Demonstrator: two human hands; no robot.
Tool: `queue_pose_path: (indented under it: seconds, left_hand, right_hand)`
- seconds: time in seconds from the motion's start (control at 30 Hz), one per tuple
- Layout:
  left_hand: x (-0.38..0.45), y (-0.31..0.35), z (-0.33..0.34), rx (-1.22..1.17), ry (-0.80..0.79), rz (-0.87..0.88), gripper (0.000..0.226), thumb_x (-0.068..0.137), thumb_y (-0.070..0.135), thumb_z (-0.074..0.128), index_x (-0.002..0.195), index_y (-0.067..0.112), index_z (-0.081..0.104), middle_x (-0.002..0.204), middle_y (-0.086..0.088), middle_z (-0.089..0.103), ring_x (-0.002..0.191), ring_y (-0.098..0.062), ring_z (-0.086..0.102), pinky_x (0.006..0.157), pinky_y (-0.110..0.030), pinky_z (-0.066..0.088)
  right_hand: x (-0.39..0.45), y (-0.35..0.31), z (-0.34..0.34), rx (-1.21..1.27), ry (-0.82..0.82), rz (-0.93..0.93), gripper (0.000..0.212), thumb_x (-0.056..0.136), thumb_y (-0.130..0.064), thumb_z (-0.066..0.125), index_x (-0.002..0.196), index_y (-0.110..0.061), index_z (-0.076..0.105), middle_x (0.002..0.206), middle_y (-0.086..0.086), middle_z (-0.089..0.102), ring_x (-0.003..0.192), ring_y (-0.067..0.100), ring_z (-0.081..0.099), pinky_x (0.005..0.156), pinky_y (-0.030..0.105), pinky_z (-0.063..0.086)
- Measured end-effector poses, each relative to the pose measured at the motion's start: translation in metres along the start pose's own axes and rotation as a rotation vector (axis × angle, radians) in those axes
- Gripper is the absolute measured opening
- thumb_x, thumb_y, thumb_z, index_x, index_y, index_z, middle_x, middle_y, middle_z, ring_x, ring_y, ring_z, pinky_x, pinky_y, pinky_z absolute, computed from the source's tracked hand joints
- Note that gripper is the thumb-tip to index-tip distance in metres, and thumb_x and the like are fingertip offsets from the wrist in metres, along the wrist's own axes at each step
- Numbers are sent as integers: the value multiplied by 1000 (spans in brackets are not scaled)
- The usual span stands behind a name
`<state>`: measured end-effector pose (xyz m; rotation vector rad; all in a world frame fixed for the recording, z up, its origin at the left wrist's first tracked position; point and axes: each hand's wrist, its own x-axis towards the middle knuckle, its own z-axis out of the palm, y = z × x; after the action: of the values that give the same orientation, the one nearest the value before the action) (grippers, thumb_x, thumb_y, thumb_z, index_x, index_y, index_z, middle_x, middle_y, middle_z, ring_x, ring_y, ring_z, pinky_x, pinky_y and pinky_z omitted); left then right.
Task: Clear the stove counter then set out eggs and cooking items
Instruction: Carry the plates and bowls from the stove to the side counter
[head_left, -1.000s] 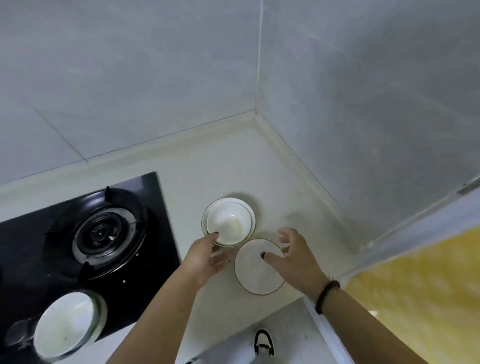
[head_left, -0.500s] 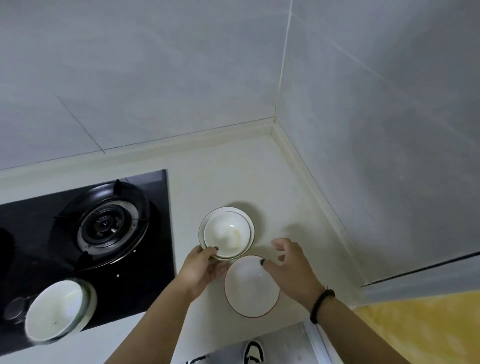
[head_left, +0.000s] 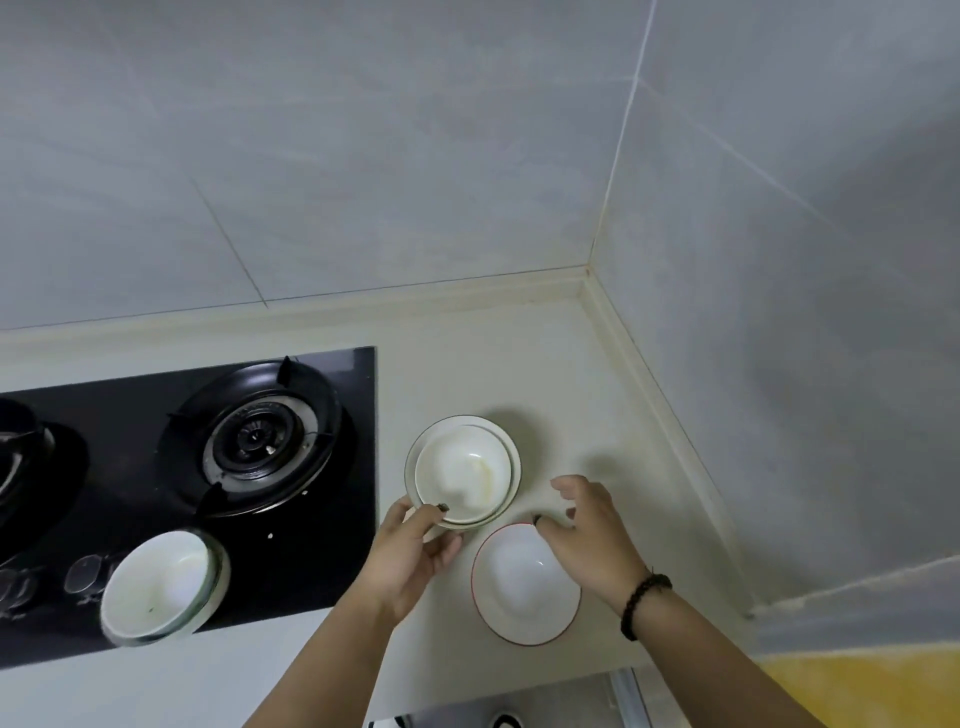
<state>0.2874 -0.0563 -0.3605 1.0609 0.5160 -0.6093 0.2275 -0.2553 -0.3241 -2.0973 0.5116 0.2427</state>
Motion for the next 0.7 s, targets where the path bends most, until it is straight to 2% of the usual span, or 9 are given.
queue_pose_path:
  seconds: [0.13,0.27,0.33,0.43,0.5,0.7]
  left_hand:
    - [-18,3,-22,-7,5,52,24,82,3,65,102,15,56,106,-10,68,86,-28,66,76,-31,54]
    - [-39,1,-42,-3,61,91,23,81,5,66,100,17,61,99,-8,68,83,-25,65,79,-33,53]
    - [-48,-2,-51,3,87,109,24,82,7,66,104,16,61,95,-8,68,81,-24,64,81,-35,52]
    - [-63,-6,-59,-11,116,126,41,70,16,72,109,16,62,96,-9,69,83,-25,62,82,-36,53]
    - [-74,-7,-64,-31,133,144,43,68,18,71,110,16,62,99,-8,70,85,-26,62,82,-36,53]
    - [-97,8,-77,-51,141,251,48,68,17,68,116,15,62,102,-6,70,83,-23,66,81,-34,52]
  right_hand:
    - [-1,20,12,-103,-55,51,44,92,-23,57,133,-21,44,131,1,40,109,14,46,89,22,36]
    - [1,32,30,-97,-115,23,37,95,-19,49,130,-31,52,130,-3,52,118,13,50,96,25,40]
    - [4,37,36,-122,-89,-16,36,98,-16,45,129,-30,54,127,-4,57,117,13,52,97,25,41]
    - [7,42,38,-114,-49,-29,37,100,-8,37,126,-22,60,115,-3,62,106,12,55,88,21,39]
    - [5,41,38,-98,-36,-11,37,101,-5,35,125,-16,60,108,0,61,100,12,53,85,20,36]
    - [-2,19,46,-114,-23,-47,37,100,-4,35,127,-12,59,105,2,59,98,16,52,83,21,36]
